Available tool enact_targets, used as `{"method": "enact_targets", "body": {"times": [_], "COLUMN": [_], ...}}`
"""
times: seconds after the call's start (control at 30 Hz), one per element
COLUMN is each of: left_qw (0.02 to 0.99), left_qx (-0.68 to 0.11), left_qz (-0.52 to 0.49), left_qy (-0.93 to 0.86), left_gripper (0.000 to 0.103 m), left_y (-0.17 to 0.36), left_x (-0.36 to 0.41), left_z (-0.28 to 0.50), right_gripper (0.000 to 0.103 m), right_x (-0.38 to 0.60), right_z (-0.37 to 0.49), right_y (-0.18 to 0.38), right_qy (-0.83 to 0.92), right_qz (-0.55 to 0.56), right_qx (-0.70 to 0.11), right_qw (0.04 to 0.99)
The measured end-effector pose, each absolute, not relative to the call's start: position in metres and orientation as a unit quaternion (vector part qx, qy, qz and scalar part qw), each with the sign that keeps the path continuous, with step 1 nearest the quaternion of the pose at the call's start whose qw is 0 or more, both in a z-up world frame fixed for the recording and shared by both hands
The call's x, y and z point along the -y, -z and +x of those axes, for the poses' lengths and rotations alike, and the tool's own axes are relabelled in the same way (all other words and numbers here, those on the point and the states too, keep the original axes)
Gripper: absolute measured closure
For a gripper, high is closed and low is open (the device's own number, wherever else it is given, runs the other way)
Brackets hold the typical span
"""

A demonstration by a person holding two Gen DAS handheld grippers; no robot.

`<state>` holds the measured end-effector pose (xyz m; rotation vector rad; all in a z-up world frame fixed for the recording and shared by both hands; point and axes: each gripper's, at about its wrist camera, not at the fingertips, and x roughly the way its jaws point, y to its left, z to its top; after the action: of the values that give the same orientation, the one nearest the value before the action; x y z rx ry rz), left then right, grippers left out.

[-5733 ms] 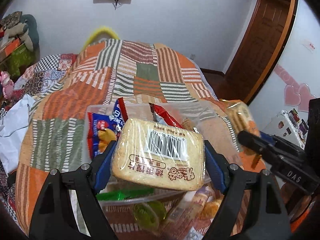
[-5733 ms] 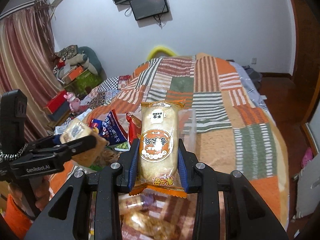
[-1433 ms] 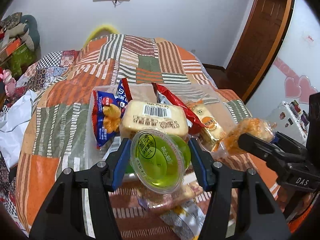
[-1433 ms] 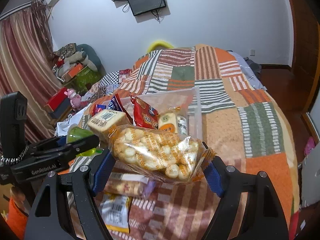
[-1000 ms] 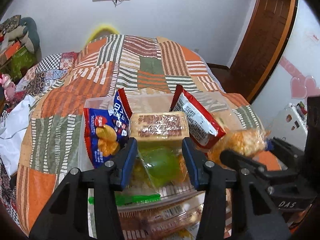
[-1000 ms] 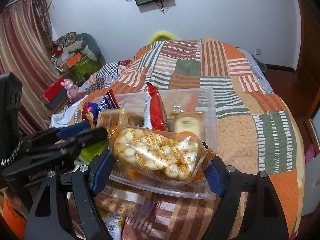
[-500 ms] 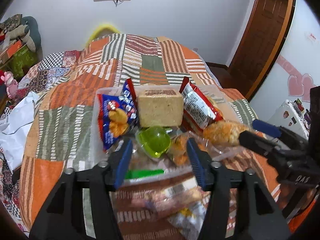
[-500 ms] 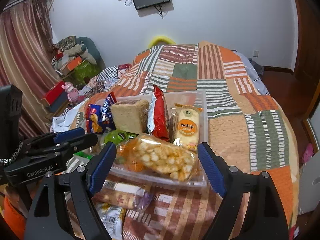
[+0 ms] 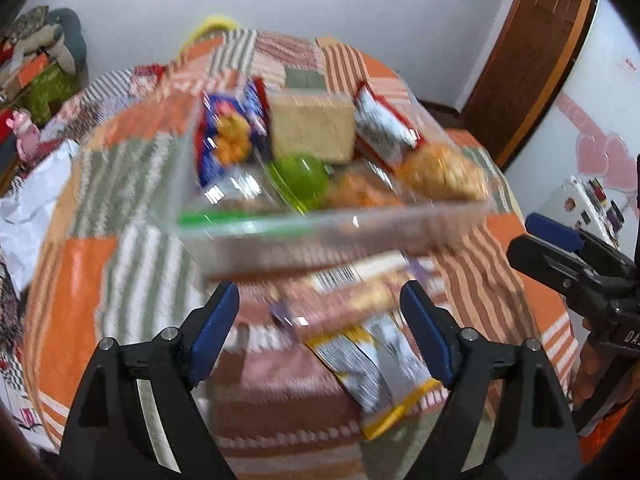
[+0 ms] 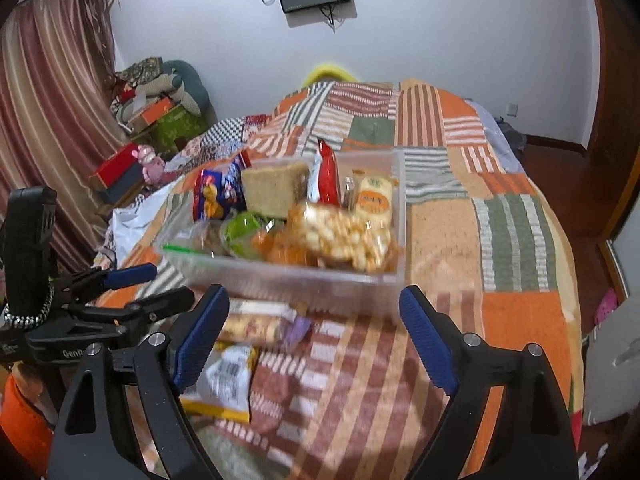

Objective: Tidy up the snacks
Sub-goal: 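Grasp the white-and-yellow chip bag with the left tool while the right tool grasps the wafer roll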

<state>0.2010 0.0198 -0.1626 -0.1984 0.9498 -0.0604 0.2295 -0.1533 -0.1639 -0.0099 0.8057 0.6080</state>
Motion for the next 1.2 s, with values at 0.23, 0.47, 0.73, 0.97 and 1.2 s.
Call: {"method": "enact_targets", "body": {"times": [0.23,0.47,0.73,0.97,1.2], "left_qw": [0.862,0.868,0.87,0.869,0.869], "left_qx": [-0.498,-0.491,-0.485,-0.481,-0.479], "left_qz": [-0.087,-0.069,-0.084,-0.118,-0.121], "left_qy": [0.04,0.037,0.018,-0.007,-0.015], "left_gripper": [0.02,0.02,0.047,0.053,0.057], "left_y": [0.194,0.208,0.208,0.206,0.204], "left_x": [0.011,0.019,-0.019,-0.059,-0.074], "left_z": [0.194,0.184,0.164,0.16,0.176], "right_gripper": [0.017,0.017,0.06,0.068,0.068], "right_x": [0.163,0.155,0.121,0.094,0.097], "right_z": [0.218,0.217,0.228,0.237,0.225], "right_y": [0.18,0.193,0.204,0.213,0.219], "right_qy": [-0.283,-0.292,-0.329,-0.346,-0.367], "right_qz": [-0.008,-0.006,-0.028,-0.04,-0.013], "right_qx": [-0.406,-0.415,-0.425,-0.435,-0.457], "right_qw": [0.869,0.862,0.843,0.831,0.81]}}
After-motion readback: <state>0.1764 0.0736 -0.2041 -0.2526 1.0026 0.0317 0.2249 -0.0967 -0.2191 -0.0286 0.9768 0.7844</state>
